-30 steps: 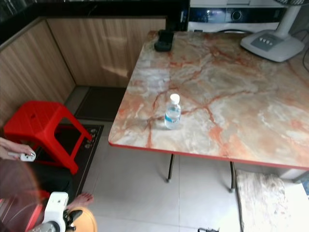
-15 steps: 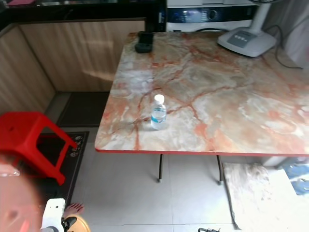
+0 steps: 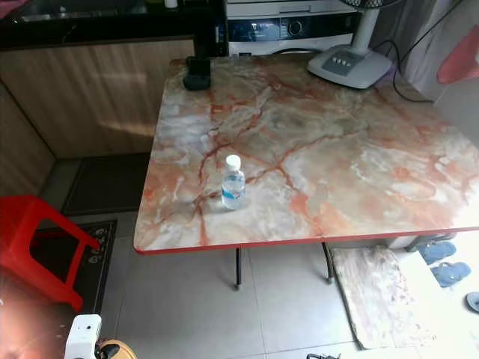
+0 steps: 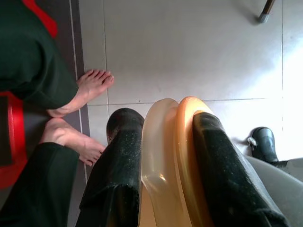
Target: Restocking fridge
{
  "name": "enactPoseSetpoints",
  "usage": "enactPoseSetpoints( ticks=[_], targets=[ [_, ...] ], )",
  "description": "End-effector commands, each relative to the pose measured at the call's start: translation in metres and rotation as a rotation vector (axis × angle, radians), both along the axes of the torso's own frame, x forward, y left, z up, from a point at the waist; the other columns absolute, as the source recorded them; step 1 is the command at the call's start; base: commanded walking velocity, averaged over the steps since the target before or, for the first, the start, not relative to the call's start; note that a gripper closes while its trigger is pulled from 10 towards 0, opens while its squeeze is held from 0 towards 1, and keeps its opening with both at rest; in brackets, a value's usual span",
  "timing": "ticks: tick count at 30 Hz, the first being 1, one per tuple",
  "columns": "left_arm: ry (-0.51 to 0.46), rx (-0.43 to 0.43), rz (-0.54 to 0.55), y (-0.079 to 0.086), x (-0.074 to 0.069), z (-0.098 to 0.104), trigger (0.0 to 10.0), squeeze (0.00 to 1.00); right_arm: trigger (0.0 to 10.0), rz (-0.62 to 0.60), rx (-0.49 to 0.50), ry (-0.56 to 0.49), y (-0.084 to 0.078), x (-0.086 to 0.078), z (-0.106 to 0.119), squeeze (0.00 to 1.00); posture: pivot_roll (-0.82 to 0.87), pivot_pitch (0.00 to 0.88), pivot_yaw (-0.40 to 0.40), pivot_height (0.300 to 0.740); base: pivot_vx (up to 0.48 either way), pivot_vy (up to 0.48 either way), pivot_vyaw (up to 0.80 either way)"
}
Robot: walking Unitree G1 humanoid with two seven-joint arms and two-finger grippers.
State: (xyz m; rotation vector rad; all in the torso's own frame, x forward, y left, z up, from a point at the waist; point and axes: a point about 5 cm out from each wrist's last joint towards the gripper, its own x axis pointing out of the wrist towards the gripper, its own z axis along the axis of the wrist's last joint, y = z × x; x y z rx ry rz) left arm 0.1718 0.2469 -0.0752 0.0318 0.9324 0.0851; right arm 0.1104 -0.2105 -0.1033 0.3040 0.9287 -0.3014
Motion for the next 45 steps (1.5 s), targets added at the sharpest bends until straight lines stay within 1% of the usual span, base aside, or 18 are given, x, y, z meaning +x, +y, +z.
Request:
enactPoseSetpoints(
  ticks=[1,4,7,8,14,23,38,40,45],
  targets=[
    [0.026,0.013,-0.012,0.005,-0.006,-0.001,10.0,0.00,10.0,-0.005,0.002,0.028,0.001,-0.007,-0.002,0.00,0.05,0.015,0.042,0.740,0.000,0.000,-0.80],
    [0.038,0.033,-0.044,0.007,-0.007,-0.001,10.0,0.00,10.0,-0.003,0.001,0.030,0.001,-0.007,-0.003,0.00,0.05,0.020,0.044,0.740,0.000,-0.157,-0.80],
    [0.042,0.025,-0.040,0.003,-0.008,-0.003,10.0,0.00,10.0,-0.005,0.002,0.032,0.001,-0.007,-0.003,0.00,0.05,0.031,0.045,0.740,0.000,-0.475,-0.80],
    [0.043,0.008,-0.020,-0.001,-0.008,-0.004,10.0,0.00,10.0,-0.007,0.002,0.032,0.001,-0.007,-0.003,0.00,0.05,0.037,0.047,0.740,0.000,0.000,-0.80],
    [0.041,-0.003,-0.020,-0.005,-0.008,-0.005,10.0,0.00,10.0,-0.014,0.002,0.031,0.001,-0.006,-0.002,0.00,0.05,0.043,0.048,0.740,0.000,0.000,-0.80],
    [0.046,-0.009,-0.003,-0.006,-0.010,-0.007,10.0,0.00,10.0,-0.017,0.002,0.027,0.000,-0.005,-0.002,0.00,0.04,0.044,0.041,0.740,0.000,0.000,-0.80],
    [0.050,-0.017,0.003,-0.011,-0.012,-0.009,10.0,0.00,10.0,-0.014,-0.016,0.031,-0.009,-0.005,0.000,0.00,0.00,0.052,0.000,0.740,0.000,0.000,-0.80],
    [0.059,0.000,-0.020,-0.012,-0.013,-0.010,10.0,0.00,10.0,-0.016,-0.018,0.031,-0.011,-0.006,0.000,0.00,0.00,0.051,-0.003,0.740,0.000,-0.292,-0.80],
    [0.063,-0.017,-0.005,-0.018,-0.014,-0.012,10.0,0.00,10.0,-0.018,-0.023,0.034,-0.014,-0.007,0.000,0.00,-0.01,0.050,-0.012,0.740,0.000,-0.325,-0.80]
  ],
)
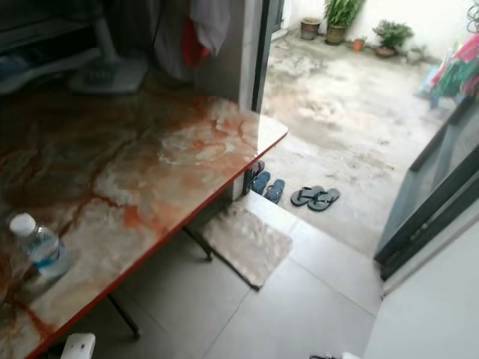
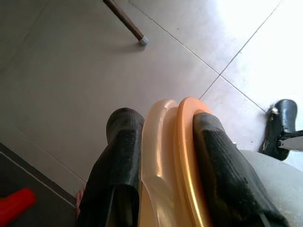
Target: Restocking fridge
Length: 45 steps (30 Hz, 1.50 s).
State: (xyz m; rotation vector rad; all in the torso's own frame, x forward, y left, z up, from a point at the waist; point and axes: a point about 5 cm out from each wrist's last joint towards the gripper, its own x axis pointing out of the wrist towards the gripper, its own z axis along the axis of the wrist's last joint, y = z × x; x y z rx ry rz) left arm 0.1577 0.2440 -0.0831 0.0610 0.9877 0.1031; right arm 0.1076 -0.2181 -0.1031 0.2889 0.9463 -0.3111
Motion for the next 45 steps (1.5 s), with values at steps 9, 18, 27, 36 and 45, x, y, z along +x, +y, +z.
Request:
enactPoseSetpoints(
  ticks=[9,18,27,36,45],
  targets=[
    [0.015,-0.055,-0.020,-0.020,-0.001,-0.006,10.0,0.00,10.0,-0.020,-0.010,0.017,-0.008,-0.007,0.000,0.00,-0.03,0.059,-0.011,0.740,0.000,0.000,-0.80],
    [0.019,-0.071,-0.051,-0.036,0.002,-0.008,10.0,0.00,10.0,-0.039,-0.025,0.023,-0.016,-0.010,0.001,0.00,-0.06,0.060,-0.009,0.740,0.000,0.000,-0.80],
    [0.015,-0.061,-0.098,-0.040,0.012,-0.004,10.0,0.00,10.0,-0.069,-0.023,0.021,-0.019,-0.009,0.001,0.00,-0.08,0.052,0.038,0.740,0.000,0.000,-0.80],
    [-0.019,0.003,-0.105,-0.011,0.020,0.006,10.0,0.00,10.0,-0.044,0.016,0.031,0.004,-0.001,-0.002,0.00,-0.09,0.047,0.043,0.740,0.000,0.000,-0.80],
    [-0.048,0.006,0.024,0.008,0.021,0.011,10.0,0.00,10.0,-0.006,0.004,0.033,0.006,0.002,-0.002,0.00,-0.02,0.026,-0.007,0.740,0.000,-0.095,-0.80]
  ],
)
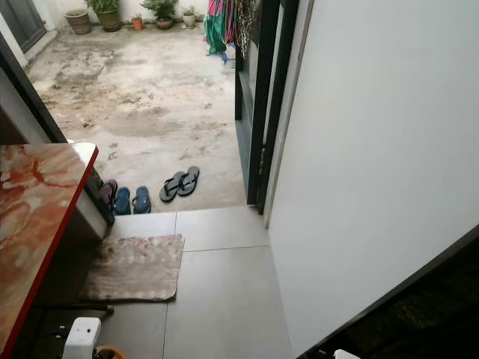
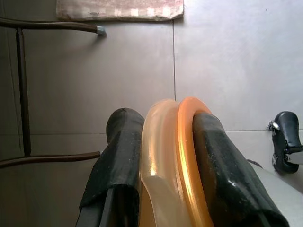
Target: Restocking fridge
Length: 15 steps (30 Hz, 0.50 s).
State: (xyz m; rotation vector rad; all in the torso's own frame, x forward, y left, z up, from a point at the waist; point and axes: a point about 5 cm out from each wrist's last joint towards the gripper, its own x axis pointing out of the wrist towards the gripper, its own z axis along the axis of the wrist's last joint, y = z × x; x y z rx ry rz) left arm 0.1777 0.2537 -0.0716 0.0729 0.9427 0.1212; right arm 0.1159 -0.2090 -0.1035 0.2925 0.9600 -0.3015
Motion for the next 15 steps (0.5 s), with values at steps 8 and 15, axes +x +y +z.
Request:
enactPoseSetpoints(
  ticks=[8,15],
  targets=[
    [0.052,-0.025,-0.010,-0.005,-0.018,-0.010,10.0,0.00,10.0,-0.075,-0.028,0.016,-0.016,-0.010,0.000,0.00,-0.03,0.000,0.009,0.740,0.000,0.000,-0.80],
    [0.041,-0.033,0.004,-0.012,-0.016,-0.011,10.0,0.00,10.0,-0.054,-0.025,0.023,-0.016,-0.012,0.000,0.00,-0.03,0.000,0.000,0.740,0.000,0.000,-0.80]
  ],
)
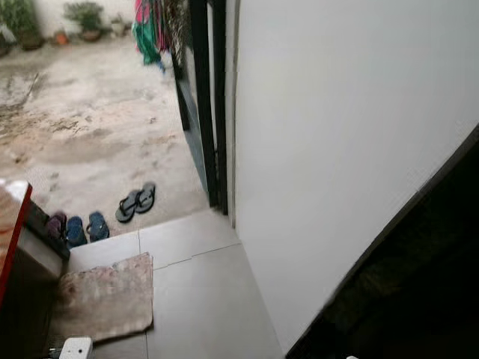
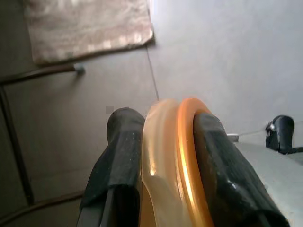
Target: Restocking fridge
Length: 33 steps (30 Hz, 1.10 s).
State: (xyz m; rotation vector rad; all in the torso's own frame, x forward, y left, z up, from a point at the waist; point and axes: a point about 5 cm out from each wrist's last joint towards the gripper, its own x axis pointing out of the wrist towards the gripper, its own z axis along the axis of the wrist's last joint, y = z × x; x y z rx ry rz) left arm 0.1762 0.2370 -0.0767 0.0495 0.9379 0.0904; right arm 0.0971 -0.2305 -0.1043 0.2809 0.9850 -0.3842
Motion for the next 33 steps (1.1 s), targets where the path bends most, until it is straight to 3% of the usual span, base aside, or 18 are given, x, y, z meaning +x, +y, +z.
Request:
enactPoseSetpoints(
  ticks=[1,16,22,28,33],
  targets=[
    [0.044,-0.001,0.021,0.005,-0.015,-0.006,10.0,0.00,10.0,0.012,0.015,-0.017,0.007,0.006,0.000,0.00,-0.04,0.000,0.009,0.740,0.000,0.000,-0.80],
    [0.023,0.013,-0.018,0.005,-0.001,0.001,10.0,0.00,10.0,-0.046,0.023,-0.015,0.013,0.002,-0.002,0.00,-0.09,0.000,0.051,0.740,0.000,0.000,-0.80],
    [0.012,0.013,-0.050,-0.006,0.005,0.000,10.0,0.00,10.0,-0.064,0.016,-0.028,0.009,0.003,-0.001,0.00,-0.08,0.012,0.038,0.740,0.000,-0.161,-0.80],
    [0.007,-0.002,-0.016,-0.009,0.006,0.000,10.0,0.00,10.0,-0.060,0.013,-0.033,0.007,0.002,0.000,0.00,-0.07,0.023,0.024,0.740,0.000,-0.056,-0.80],
    [0.009,-0.008,-0.009,-0.021,0.013,0.000,10.0,0.00,10.0,-0.072,0.016,-0.044,0.006,0.000,0.000,0.00,-0.06,0.029,0.014,0.740,0.000,0.000,0.00]
  ],
)
